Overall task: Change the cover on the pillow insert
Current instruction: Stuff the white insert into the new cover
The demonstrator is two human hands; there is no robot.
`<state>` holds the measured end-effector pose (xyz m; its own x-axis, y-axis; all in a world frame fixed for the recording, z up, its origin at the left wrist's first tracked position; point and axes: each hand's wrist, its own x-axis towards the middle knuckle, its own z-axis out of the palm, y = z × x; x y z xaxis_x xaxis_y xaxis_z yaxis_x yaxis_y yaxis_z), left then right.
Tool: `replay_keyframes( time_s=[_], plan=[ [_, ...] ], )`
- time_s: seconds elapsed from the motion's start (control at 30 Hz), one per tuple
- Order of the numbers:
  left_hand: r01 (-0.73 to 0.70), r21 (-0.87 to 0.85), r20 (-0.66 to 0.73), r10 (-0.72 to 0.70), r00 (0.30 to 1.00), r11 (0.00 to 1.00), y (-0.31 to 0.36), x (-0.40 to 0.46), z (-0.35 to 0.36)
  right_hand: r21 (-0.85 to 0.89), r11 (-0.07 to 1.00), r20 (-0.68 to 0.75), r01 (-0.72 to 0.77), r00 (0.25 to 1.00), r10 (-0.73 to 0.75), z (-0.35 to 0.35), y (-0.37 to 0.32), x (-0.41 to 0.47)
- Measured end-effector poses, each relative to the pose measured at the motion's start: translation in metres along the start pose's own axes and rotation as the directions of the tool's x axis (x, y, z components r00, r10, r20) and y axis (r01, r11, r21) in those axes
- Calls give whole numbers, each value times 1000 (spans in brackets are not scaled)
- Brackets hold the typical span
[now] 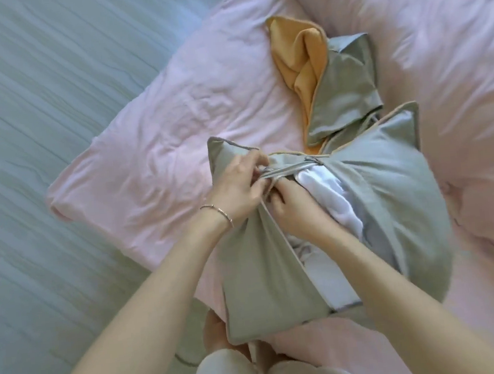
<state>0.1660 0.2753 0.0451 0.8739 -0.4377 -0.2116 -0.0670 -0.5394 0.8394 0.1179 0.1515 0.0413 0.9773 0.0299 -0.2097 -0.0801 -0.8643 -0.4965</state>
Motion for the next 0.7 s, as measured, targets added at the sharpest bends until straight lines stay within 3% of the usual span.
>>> replay_keyframes(
  time_s=[0.1, 0.2, 0.37, 0.47, 0.57, 0.7],
  plan=[
    [14, -6, -54, -14, 998, 1000, 7, 9, 27, 129, 988, -125, 86, 990, -70, -19, 25, -26],
    [102, -24, -142, -105, 984, 994, 16, 9, 48, 0, 999, -304, 43, 952, -41, -35, 56, -52],
    [215, 185, -376, -133, 917, 959, 28, -9, 83, -63, 997, -299, -36, 954, 16, -27, 73, -51],
    [186, 21, -361, -166, 918, 982, 26, -14, 92, -90, 996, -452, -9, 891, -33, -27, 76, -55],
    [76, -22, -397, -78, 914, 997, 19, -15, 91, -127, 991, -582, -47, 812, -36, -39, 85, -69],
    [-2, 130, -253, 35, 967, 991, 37, -19, 93, -45, 971, -480, -235, 858, 186, -35, 95, -74]
  ],
)
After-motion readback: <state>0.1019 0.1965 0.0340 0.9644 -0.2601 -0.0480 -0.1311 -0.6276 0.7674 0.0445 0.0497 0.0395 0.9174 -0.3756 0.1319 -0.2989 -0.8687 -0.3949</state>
